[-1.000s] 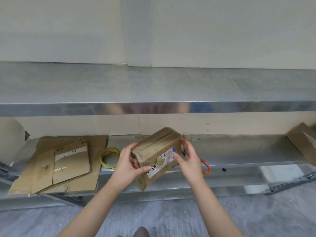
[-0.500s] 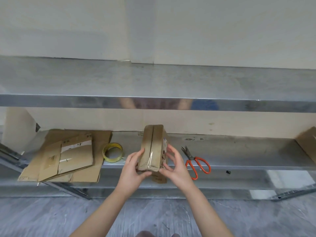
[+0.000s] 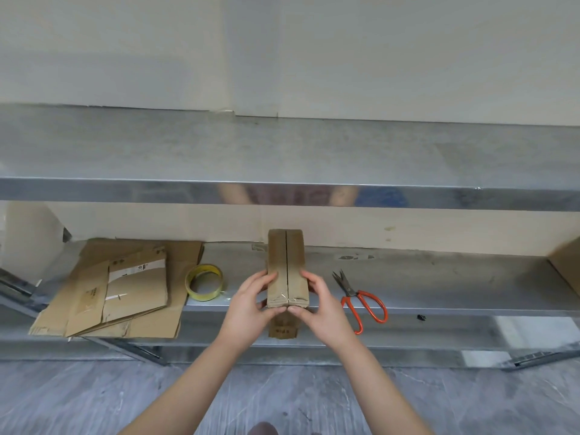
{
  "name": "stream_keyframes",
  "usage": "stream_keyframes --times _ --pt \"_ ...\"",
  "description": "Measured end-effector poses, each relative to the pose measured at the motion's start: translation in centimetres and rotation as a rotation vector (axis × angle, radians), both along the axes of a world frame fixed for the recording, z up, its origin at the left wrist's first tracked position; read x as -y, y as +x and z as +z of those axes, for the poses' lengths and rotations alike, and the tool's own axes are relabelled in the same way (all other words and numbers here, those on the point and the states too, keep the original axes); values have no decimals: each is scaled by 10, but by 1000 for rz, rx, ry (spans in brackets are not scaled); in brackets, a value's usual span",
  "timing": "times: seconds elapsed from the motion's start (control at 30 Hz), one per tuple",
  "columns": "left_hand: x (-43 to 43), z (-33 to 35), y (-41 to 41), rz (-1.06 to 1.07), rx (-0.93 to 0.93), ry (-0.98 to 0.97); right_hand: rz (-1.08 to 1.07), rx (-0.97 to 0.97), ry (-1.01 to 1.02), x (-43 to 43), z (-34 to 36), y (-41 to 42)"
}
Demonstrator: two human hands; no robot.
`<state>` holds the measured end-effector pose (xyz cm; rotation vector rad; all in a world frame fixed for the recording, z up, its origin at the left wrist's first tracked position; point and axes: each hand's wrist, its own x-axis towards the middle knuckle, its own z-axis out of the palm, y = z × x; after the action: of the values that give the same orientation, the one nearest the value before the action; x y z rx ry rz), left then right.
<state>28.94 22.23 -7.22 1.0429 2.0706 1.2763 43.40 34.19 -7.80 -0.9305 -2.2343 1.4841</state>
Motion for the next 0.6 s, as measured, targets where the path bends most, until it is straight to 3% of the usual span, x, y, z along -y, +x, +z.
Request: stream_keyframes --times 0.37,0.6 --pt "-36 3 -27 -63 23 -39 -48 74 170 -20 7 -28" --pt "-28 5 -34 -171 -259 -96 -59 48 254 -13 10 -18"
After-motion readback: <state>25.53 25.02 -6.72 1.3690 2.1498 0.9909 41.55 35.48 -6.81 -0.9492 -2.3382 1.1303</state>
